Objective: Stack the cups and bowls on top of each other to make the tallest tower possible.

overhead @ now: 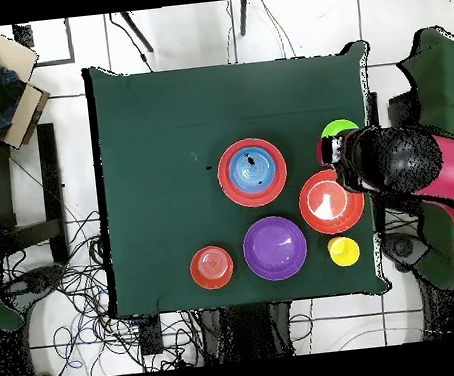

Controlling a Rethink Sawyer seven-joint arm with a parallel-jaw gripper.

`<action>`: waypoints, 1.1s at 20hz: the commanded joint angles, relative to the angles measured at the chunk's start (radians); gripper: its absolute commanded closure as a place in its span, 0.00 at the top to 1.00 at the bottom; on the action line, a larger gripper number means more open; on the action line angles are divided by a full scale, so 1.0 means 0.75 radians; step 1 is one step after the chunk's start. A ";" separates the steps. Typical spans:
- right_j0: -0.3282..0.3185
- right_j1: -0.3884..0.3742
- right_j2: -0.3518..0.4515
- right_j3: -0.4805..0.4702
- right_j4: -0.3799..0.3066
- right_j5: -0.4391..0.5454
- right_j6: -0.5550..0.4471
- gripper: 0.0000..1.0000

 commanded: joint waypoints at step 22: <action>0.214 0.069 -0.014 -0.212 -0.056 0.106 0.032 0.00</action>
